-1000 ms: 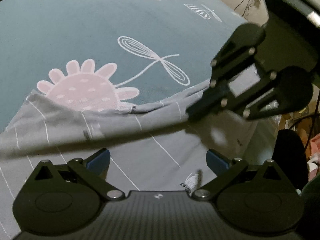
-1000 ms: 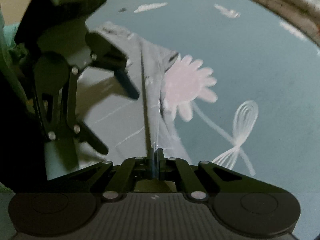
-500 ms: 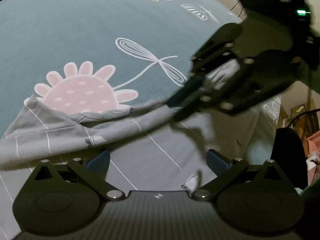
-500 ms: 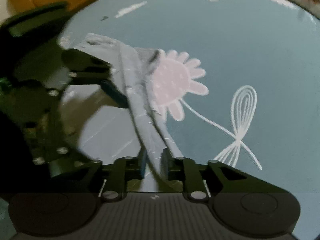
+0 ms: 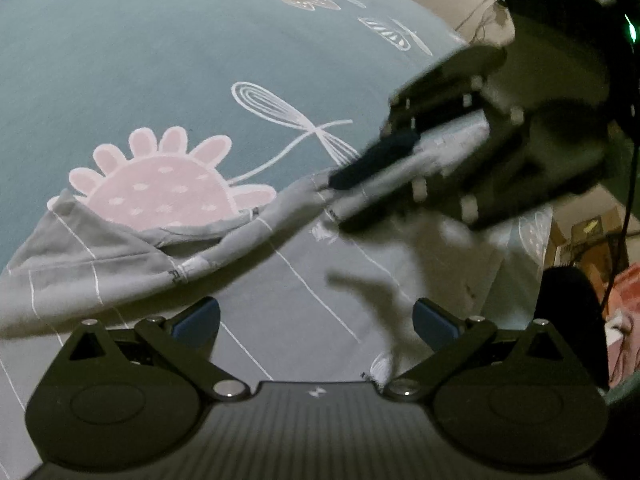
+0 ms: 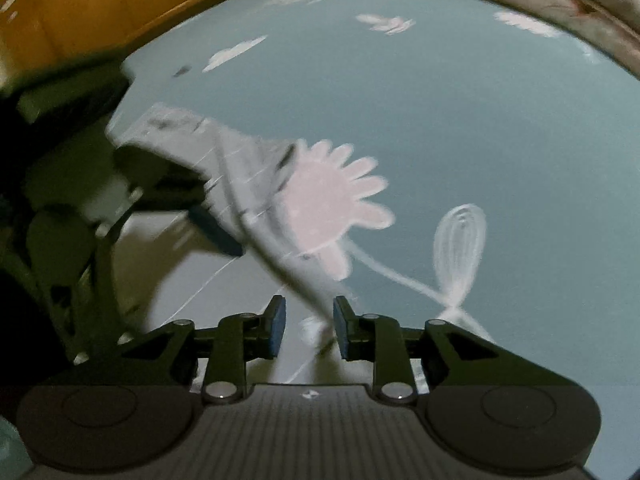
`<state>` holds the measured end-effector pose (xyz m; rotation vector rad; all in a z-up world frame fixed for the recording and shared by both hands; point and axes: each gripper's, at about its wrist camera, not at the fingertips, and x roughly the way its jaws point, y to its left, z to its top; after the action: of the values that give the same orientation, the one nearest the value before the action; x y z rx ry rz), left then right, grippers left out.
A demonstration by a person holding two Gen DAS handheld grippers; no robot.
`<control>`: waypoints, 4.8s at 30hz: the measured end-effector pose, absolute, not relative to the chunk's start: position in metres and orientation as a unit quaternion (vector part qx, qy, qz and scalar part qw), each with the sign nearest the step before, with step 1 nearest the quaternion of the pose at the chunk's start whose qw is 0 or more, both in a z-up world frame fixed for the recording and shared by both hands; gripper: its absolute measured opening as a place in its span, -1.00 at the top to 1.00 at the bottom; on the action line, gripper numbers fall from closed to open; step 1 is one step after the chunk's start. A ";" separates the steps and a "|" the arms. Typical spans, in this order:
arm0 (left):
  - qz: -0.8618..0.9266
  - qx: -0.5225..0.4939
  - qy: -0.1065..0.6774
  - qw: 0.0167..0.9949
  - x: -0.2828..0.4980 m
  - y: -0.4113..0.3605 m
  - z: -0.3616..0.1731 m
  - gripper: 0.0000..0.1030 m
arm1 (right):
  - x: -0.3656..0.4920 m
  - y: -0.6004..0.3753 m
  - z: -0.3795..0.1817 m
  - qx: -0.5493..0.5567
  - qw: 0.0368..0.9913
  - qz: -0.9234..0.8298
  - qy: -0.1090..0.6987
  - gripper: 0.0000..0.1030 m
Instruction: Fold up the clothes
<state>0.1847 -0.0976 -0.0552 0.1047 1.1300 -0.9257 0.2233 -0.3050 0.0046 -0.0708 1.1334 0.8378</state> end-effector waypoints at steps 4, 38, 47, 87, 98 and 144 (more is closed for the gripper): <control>-0.403 0.060 0.508 0.759 0.192 -0.092 -0.055 -0.98 | 0.231 -0.299 -0.014 -0.034 0.768 0.350 0.535 0.31; -0.439 0.128 0.437 0.774 0.165 -0.044 -0.089 -0.98 | 0.292 -0.216 -0.010 -0.019 0.809 0.373 0.455 0.87; -0.438 0.091 0.457 0.768 0.184 -0.041 -0.066 -0.98 | 0.250 -0.263 0.007 0.021 0.821 0.319 0.472 0.68; -0.420 0.115 0.445 0.782 0.233 -0.060 -0.057 -0.98 | 0.209 -0.241 -0.020 -0.119 0.811 0.271 0.504 0.65; -0.421 0.140 0.434 0.784 0.228 -0.062 -0.058 -0.98 | 0.200 -0.233 -0.020 -0.190 0.801 0.291 0.487 0.64; -0.374 0.154 0.429 0.808 0.263 -0.068 -0.045 -0.98 | 0.160 -0.281 -0.014 0.132 0.868 0.099 0.468 0.20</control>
<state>0.2635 -0.0676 -0.0449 0.3284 0.9182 -0.7997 0.1597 -0.2813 -0.0144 0.2755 0.9798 0.2072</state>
